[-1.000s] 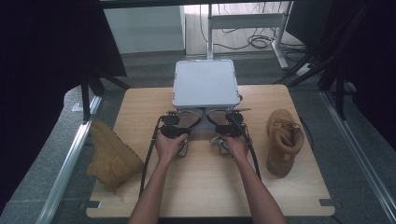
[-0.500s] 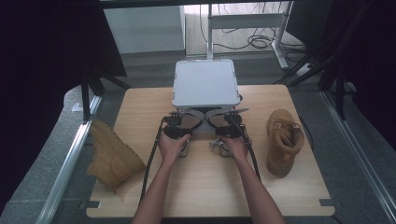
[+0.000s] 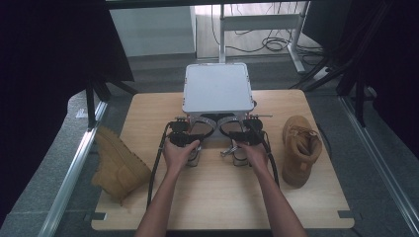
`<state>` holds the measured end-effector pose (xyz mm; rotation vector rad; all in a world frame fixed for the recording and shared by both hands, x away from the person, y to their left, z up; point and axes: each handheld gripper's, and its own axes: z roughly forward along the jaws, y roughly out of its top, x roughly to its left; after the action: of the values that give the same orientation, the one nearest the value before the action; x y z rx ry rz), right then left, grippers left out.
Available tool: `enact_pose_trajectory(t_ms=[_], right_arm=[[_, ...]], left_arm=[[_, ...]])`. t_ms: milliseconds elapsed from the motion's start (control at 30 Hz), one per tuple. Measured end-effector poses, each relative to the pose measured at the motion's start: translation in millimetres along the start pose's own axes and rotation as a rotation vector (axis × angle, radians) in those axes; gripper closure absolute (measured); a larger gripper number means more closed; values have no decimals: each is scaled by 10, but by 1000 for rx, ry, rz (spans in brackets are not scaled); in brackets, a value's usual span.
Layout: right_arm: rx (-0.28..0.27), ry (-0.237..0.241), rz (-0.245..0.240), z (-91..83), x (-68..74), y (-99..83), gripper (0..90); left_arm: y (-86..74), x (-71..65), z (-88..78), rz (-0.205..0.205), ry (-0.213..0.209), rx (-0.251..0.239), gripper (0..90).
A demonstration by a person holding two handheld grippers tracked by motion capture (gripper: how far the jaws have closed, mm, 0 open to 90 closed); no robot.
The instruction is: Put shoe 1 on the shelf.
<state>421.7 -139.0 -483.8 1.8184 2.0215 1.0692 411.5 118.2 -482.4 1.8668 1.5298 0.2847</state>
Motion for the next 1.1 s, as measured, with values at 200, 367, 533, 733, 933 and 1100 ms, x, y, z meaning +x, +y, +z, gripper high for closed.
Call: enact_pose_trajectory(t_ms=[200,367,533,733,933,1100], right_arm=[[-59,49,-47,-252,9,-8,249],[-101,102,-106,-459,15,-107,264],[-122,153,-153,-614,-4,-296,269],[-120,165,-209,-695,-52,-646,270],[-111,155,-254,-676,-58,-856,273],[-102,129,-273,-643,-83,-929,273]], left_arm=[[-90,84,-237,31,-78,-47,288],[-235,118,-483,72,-113,-80,296],[-454,103,-717,135,-123,-96,293],[-729,57,-820,220,-45,-80,290],[-964,-9,-756,255,-20,-21,290],[-1115,-32,-654,256,0,1,295]])
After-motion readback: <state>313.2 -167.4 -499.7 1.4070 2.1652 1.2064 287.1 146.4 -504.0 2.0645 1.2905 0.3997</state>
